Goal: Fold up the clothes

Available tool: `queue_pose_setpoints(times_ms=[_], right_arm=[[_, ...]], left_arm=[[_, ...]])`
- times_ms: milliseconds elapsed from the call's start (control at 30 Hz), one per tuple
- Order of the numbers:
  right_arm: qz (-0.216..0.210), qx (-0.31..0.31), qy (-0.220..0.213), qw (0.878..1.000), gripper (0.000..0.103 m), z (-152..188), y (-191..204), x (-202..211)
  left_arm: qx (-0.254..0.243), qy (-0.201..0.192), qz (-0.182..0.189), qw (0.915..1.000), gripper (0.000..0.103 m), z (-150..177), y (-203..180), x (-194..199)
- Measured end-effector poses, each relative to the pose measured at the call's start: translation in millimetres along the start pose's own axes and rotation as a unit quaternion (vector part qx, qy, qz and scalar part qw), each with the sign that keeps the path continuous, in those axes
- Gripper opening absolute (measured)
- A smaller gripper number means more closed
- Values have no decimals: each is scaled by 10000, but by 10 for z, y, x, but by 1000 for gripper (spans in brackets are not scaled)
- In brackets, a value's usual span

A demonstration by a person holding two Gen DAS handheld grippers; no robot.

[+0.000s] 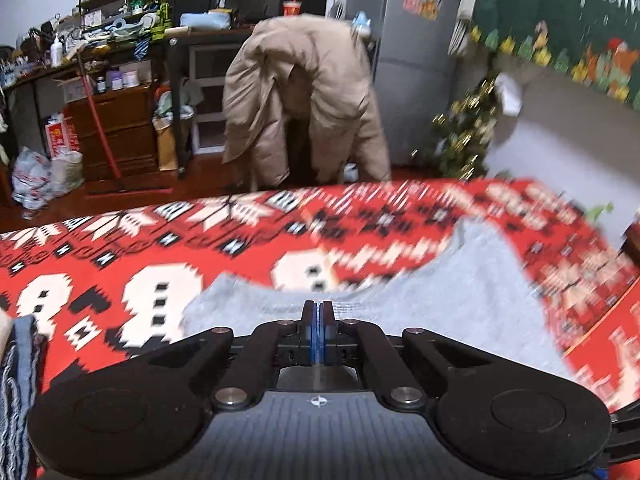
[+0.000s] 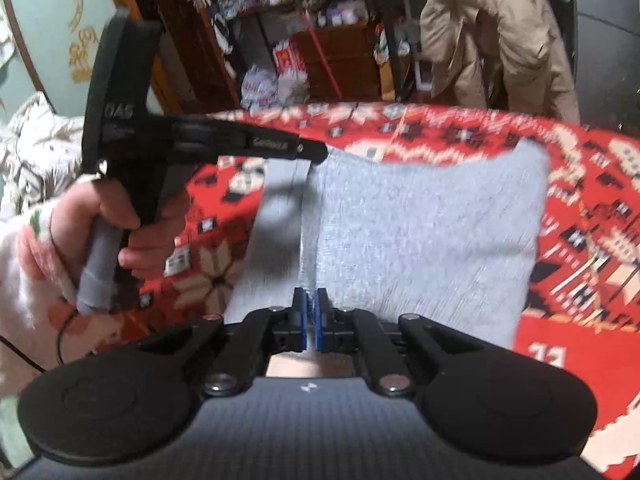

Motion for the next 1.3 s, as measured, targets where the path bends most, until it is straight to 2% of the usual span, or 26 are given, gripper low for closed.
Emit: queue_pose_setpoints(times_ms=[133, 200, 267, 300, 400, 500, 600, 633, 733, 900, 933, 1000, 1067, 1133, 1167, 1200, 1233, 1300], right_arm=[[-4, 0, -7, 10000, 5, 54, 15, -11], [-28, -81, -12, 10000, 9, 39, 3, 20], [-86, -195, -89, 9997, 11, 3, -25, 115], [-104, -261, -156, 9995, 16, -25, -55, 195], [-24, -408, -321, 9986, 18, -131, -209, 424], [392, -451, -407, 9974, 21, -251, -607, 620], [916, -560, -378, 9935, 21, -370, -1175, 692], [973, -670, -370, 9923, 21, -406, -1368, 687], [883, -1112, -223, 9896, 22, -515, -1903, 539], [527, -1646, 80, 9849, 24, -641, -2429, 35], [412, -1784, 83, 9831, 24, -656, -2484, -54], [150, -2056, 75, 9785, 29, -688, -2587, -211], [41, -2182, 127, 9758, 34, -700, -2655, -331], [-1, -2207, 213, 9751, 32, -691, -2682, -437], [-33, -2206, 254, 9750, 27, -686, -2692, -481], [-56, -2189, 275, 9753, 10, -683, -2686, -522], [-30, -2133, 269, 9766, 10, -686, -2674, -542], [64, -1975, 227, 9800, 9, -706, -2653, -549]], left_arm=[[5, 17, -86, 10000, 2, 90, 57, -1], [33, 49, -135, 9999, 8, 100, 78, 3], [68, 42, -133, 9999, 8, 90, 96, 45], [90, 36, -126, 9999, 10, 82, 103, 75], [36, -72, -115, 9999, 18, 54, 52, 214], [-104, -224, 84, 9997, 18, 32, -122, 418], [-449, -299, 644, 9965, 18, 114, -553, 621], [-577, -257, 818, 9946, 18, 177, -728, 644], [-893, -48, 1276, 9878, 18, 399, -1218, 638], [-1279, 340, 1155, 9845, 19, 749, -1670, 349], [-1299, 418, 1112, 9844, 21, 786, -1707, 315], [-1349, 505, 1074, 9837, 36, 838, -1752, 306], [-1517, 516, 979, 9822, 40, 896, -1796, 315], [-1746, 496, 849, 9797, 40, 958, -1851, 324], [-1855, 480, 791, 9783, 37, 984, -1878, 316], [-1927, 434, 751, 9774, 21, 995, -1896, 308], [-1982, 377, 717, 9768, 12, 1001, -1909, 304], [-2060, 309, 645, 9759, 7, 1013, -1926, 327]])
Point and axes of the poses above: each gripper's, at about its wrist camera, not at the fingertips, and x roughly against the way its jaws point, y to its left, z to its underside, the point moved 7 cm from there along -x, roughly the way its jaws point, and after that the axes turned 8 degrees about x, right-handed, at the moved point
